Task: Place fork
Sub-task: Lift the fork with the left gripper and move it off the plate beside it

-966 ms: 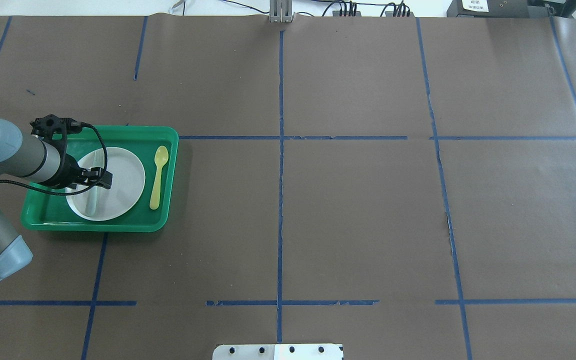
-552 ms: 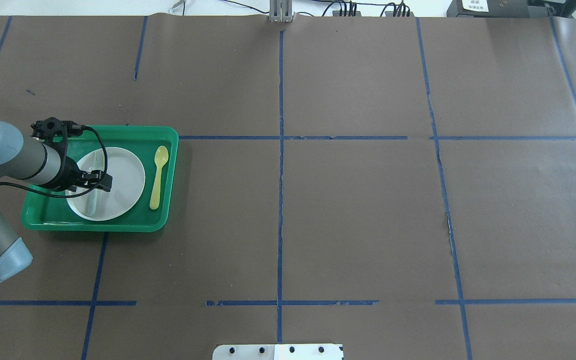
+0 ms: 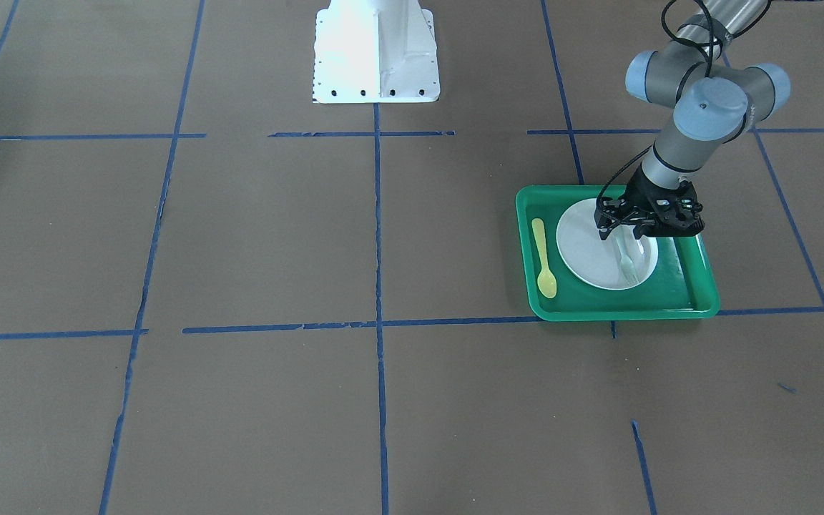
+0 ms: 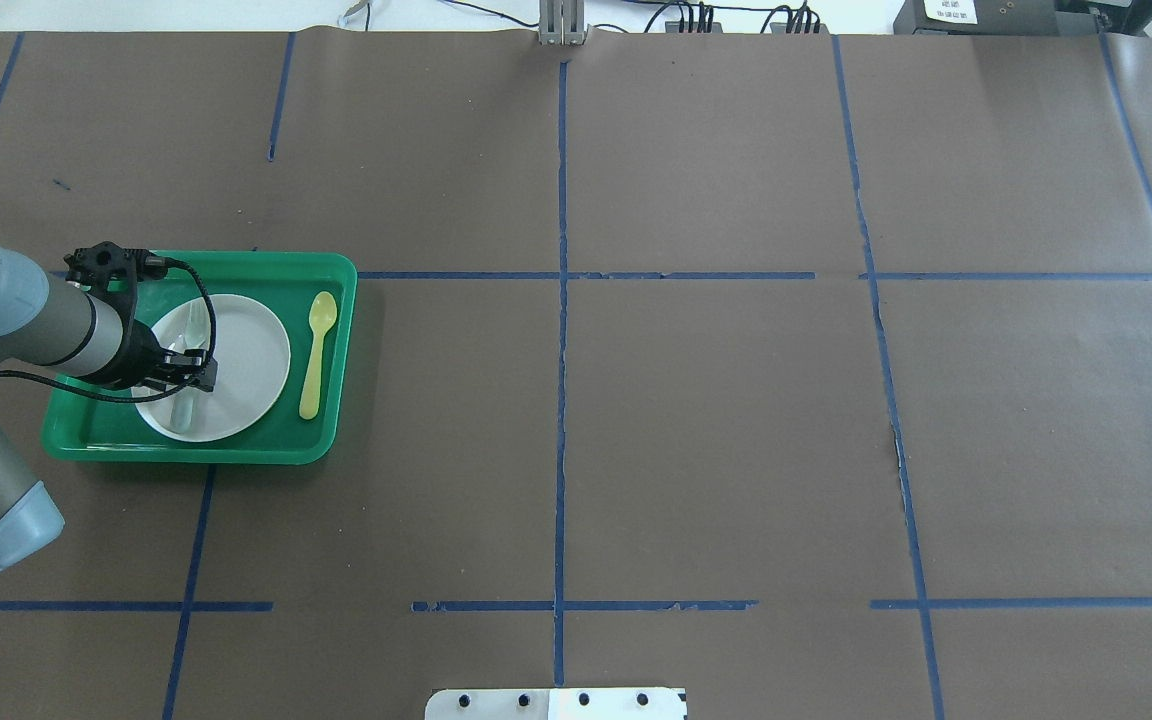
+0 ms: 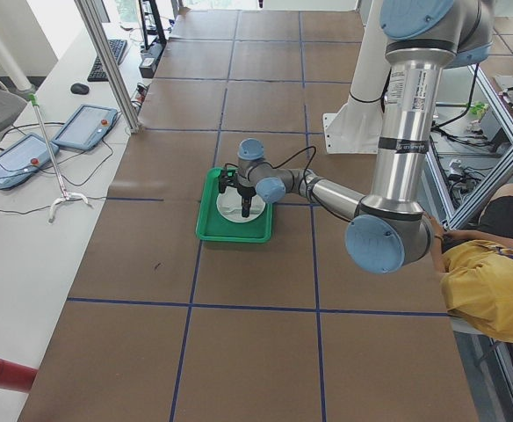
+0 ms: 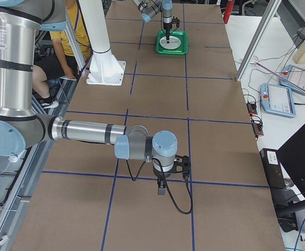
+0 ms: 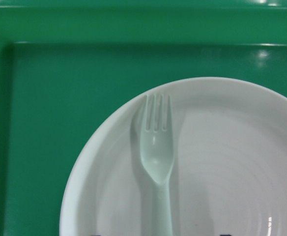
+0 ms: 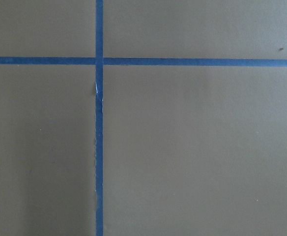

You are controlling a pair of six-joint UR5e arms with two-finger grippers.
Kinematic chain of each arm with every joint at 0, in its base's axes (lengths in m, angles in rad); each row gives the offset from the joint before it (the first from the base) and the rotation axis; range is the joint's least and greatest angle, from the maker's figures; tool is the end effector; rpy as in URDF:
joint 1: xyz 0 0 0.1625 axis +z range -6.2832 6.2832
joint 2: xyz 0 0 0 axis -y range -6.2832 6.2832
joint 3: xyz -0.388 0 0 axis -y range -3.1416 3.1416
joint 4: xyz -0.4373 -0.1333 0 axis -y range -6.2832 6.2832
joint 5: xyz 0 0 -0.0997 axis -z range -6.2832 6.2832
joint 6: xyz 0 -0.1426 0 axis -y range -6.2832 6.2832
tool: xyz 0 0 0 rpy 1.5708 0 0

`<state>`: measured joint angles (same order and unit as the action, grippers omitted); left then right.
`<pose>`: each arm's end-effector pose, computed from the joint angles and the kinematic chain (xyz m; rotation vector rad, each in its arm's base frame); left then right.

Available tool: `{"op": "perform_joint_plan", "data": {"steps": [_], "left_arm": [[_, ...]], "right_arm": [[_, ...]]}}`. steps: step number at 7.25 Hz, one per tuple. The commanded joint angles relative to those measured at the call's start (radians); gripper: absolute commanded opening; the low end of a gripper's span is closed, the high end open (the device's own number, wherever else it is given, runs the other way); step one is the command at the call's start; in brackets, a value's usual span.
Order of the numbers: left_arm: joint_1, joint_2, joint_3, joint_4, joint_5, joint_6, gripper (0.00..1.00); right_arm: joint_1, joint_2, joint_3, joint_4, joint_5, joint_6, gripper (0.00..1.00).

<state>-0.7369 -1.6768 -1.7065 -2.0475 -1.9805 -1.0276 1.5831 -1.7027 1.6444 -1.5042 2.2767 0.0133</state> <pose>0.4128 -0.4779 0.4765 0.1086 0.8013 -0.0359 0.0468 -0.4856 0.6803 0.0076 -0.7059 0.0216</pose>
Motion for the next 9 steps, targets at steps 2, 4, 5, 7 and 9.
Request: {"op": "perform_joint_plan", "data": {"steps": [2, 4, 5, 7, 9], "left_arm": [[-0.001, 0.003, 0.001, 0.004, -0.001, 0.0, 0.0], [-0.004, 0.003, -0.025, 0.007, -0.015, 0.0, 0.0], [-0.012, 0.006, -0.045, 0.009, -0.079, 0.001, 0.0], [-0.059, 0.044, -0.1, 0.009, -0.104, 0.048, 0.0], [-0.192, 0.124, -0.096, 0.007, -0.188, 0.203, 0.0]], "right_arm": [[0.0, 0.0, 0.0, -0.001, 0.0, 0.001, 1.0], [0.0, 0.0, 0.0, -0.001, 0.001, 0.001, 1.0], [0.0, 0.0, 0.0, -0.001, 0.0, 0.001, 1.0], [0.0, 0.0, 0.0, -0.001, 0.0, 0.001, 1.0], [0.0, 0.0, 0.0, -0.001, 0.0, -0.001, 1.0]]}}
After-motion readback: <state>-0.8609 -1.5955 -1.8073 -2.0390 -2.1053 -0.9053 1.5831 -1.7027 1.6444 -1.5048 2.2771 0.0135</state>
